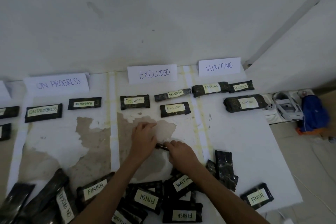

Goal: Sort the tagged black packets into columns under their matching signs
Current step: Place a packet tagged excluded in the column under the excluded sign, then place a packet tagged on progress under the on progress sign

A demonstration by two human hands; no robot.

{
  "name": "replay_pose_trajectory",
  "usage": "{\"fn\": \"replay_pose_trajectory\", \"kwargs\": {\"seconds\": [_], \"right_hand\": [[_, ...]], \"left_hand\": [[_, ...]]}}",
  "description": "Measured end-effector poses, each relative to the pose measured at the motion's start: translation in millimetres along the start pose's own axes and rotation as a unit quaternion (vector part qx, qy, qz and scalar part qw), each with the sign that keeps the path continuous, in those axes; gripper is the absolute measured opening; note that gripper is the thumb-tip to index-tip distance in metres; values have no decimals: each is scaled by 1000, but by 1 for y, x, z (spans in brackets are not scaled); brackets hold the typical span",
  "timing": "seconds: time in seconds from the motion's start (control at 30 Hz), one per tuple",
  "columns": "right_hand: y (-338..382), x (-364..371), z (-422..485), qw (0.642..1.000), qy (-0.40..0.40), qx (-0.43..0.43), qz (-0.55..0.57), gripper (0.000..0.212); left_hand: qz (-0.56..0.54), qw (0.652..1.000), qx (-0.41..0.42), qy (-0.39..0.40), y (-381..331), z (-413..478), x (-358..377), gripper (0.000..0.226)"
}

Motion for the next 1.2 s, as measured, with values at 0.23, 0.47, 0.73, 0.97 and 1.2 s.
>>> {"fn": "replay_pose_trajectory", "kwargs": {"seconds": [0.23,0.47,0.73,0.97,1.2], "right_hand": [[-24,-19,-1,830,-8,201,520,25],[-3,-14,-2,737,-26,223,637,18],[19,-17,3,850,-8,177,495,27],[62,-22,17,905,65,72,414,19],[105,-8,53,908,64,80,407,31]], "left_hand": [[-125,990,-51,35,3,-38,-15,45],[-140,987,-29,73,-8,-46,-13,52],[-30,999,33,15,-9,-61,-28,63],[242,948,207,10,3,-88,-51,70],[244,960,136,31,64,-84,-100,52]]}}
Point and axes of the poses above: each hand's wrist, its own z-axis towards the middle knuckle, its own x-axis out of the palm, y = z × x, the point moved 7 cm from there along z, towards the middle knuckle, and after that the axes turned 7 degrees about y, right-handed, at the moved point
